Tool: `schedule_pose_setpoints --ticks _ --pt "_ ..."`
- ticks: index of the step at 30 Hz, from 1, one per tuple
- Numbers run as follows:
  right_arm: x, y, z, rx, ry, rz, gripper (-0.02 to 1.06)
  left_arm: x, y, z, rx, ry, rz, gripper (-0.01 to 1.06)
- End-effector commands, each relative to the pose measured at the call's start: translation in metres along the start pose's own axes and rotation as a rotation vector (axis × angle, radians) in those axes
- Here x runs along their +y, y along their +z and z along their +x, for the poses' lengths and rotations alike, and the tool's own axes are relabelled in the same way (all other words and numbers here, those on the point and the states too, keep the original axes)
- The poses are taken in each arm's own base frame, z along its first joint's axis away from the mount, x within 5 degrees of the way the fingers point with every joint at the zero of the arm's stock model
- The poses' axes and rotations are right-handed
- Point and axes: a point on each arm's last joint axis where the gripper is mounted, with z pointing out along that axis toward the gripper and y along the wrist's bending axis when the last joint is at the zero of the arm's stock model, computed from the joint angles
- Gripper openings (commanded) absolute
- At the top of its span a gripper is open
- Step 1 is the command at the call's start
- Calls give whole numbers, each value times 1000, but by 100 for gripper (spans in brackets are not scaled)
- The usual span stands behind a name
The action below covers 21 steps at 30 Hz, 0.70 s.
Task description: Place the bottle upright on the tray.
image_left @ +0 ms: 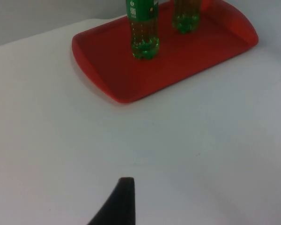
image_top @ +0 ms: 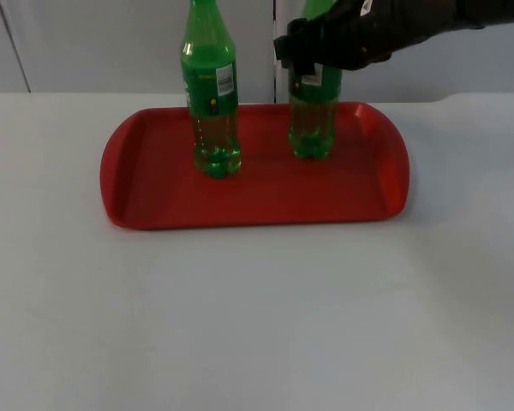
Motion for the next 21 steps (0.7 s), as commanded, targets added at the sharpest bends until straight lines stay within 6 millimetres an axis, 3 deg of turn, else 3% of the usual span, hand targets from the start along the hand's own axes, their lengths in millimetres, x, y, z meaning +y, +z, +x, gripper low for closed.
schedule_pose_setpoints --ticks 1,18,21 --pt "0 0 1 8 2 0 87 1 1 1 -2 8 -1 105" --pt "0 0 6 59 2 0 91 1 1 1 -2 8 -1 105" --pt "0 0 6 61 2 0 103 1 1 1 -2 8 -1 105"
